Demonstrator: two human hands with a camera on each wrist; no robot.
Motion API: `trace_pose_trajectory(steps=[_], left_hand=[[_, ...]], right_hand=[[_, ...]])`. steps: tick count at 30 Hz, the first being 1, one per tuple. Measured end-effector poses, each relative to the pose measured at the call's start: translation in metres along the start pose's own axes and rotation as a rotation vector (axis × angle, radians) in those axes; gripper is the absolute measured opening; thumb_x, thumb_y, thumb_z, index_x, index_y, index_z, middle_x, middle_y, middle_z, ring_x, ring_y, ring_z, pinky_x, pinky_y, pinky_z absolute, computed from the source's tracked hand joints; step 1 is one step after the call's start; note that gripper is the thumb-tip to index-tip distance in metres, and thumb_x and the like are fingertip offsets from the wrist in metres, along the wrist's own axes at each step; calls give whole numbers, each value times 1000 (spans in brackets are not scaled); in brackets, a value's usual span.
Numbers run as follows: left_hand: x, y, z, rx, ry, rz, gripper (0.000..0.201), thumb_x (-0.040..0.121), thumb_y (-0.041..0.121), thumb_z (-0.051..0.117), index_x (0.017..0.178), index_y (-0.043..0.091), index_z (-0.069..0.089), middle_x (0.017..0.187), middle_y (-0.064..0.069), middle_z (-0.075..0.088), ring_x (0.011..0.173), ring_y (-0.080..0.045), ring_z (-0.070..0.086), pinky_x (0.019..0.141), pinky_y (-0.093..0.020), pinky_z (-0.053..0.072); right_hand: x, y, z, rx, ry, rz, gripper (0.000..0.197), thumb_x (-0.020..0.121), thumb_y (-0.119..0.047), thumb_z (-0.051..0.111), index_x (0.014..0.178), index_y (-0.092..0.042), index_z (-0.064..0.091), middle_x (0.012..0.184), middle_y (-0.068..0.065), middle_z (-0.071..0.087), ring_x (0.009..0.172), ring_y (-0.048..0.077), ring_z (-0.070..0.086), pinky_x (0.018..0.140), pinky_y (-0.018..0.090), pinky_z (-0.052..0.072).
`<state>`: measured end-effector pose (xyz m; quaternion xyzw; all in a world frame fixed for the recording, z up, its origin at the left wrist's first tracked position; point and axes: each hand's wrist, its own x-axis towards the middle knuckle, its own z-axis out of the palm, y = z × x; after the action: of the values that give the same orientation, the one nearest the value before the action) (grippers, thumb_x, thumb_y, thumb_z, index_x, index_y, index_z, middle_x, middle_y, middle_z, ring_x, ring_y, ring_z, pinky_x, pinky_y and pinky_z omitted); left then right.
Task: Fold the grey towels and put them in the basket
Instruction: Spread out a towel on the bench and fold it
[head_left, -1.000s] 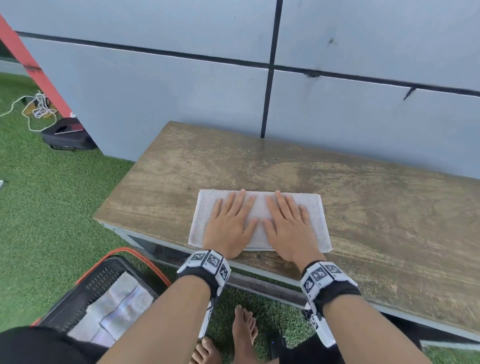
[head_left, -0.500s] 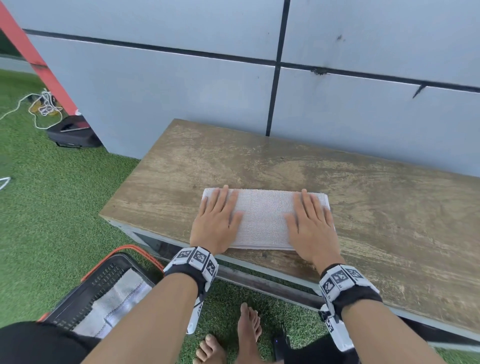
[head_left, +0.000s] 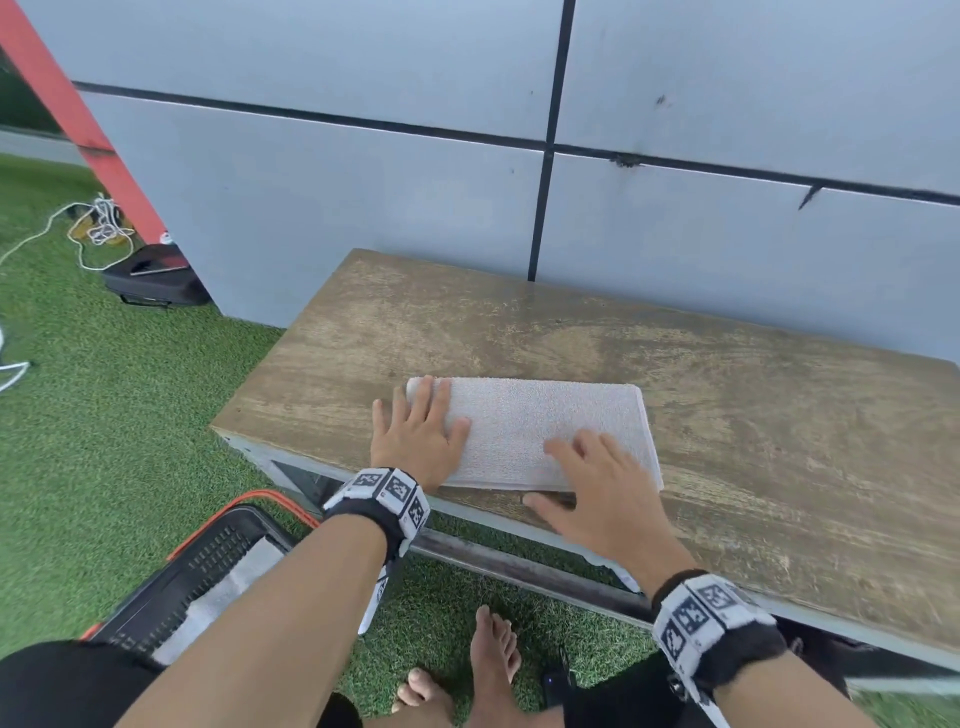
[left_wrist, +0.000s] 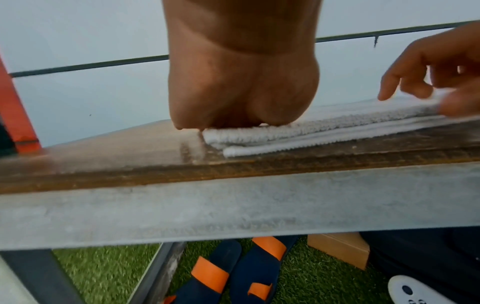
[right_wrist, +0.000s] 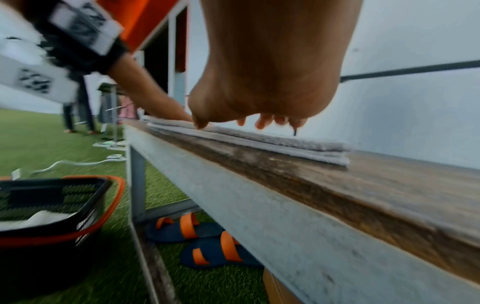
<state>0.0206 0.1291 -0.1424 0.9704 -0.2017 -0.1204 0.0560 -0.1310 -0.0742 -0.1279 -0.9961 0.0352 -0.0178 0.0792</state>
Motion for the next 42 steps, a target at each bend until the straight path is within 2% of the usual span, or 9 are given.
trace_pose_trajectory(steps=[5,10,15,18,23,27,31,37,42], left_hand=[[-14,10,-19,146,42,-66,71,97,62,22,152,18,27,156,-14,31,145,-35,27,122,-59,10],[-45,22,-20,-20,-11,-117,74,90,63,40,144,13,33,131,-11,60,126,-31,52,117,-55,18],[-63,18,-17,-474,-100,4,57,92,38,54,142,35,27,86,11,65,76,-15,62,108,-52,37],[-68,17,-30,-619,-289,151,45,95,34,53,138,44,45,111,9,59,87,-14,60,88,-39,50],[-65,25,-52,-697,-292,127,27,100,30,53,118,20,70,128,4,64,112,-12,54,96,-33,40],[-61,34,-62,-969,-286,66,27,89,9,55,108,8,75,125,-10,65,98,-18,57,73,-24,43],[-60,41,-63,-1255,-352,129,39,86,-16,48,113,1,70,127,-16,61,107,-25,65,76,-30,59],[-49,36,-57,-883,-203,293,45,78,8,83,117,27,68,108,8,72,96,-1,67,85,-24,56],[-46,41,-53,-848,20,195,33,90,44,68,117,24,65,111,9,59,92,-2,59,76,-15,44]], right_hand=[[1,4,-1,44,9,90,35,100,-34,50,135,-28,49,115,-3,47,98,14,52,63,26,54],[12,22,-9,126,-100,219,67,93,-4,52,154,-21,29,162,6,19,146,31,27,108,43,46],[-5,23,3,271,-145,120,67,94,-8,49,152,-34,26,167,3,-4,146,37,29,99,47,51],[-15,22,10,394,-136,75,68,94,-11,51,151,-41,28,166,-7,-14,148,32,25,94,36,46],[-31,20,9,354,-208,-12,78,89,-30,59,151,-52,15,160,-17,-24,154,31,1,107,47,43],[-39,11,15,139,-220,-26,106,79,-60,68,155,-49,-5,163,0,-26,152,30,-19,123,53,10],[-35,-4,24,282,24,12,78,83,-43,71,151,-38,33,166,3,8,154,29,1,122,50,19],[-28,-18,8,679,231,-31,19,98,-17,57,112,-24,69,106,-18,68,98,-2,58,92,25,47],[-24,-10,-4,979,233,152,13,106,-24,47,106,-20,60,82,4,66,51,10,42,52,26,35]])
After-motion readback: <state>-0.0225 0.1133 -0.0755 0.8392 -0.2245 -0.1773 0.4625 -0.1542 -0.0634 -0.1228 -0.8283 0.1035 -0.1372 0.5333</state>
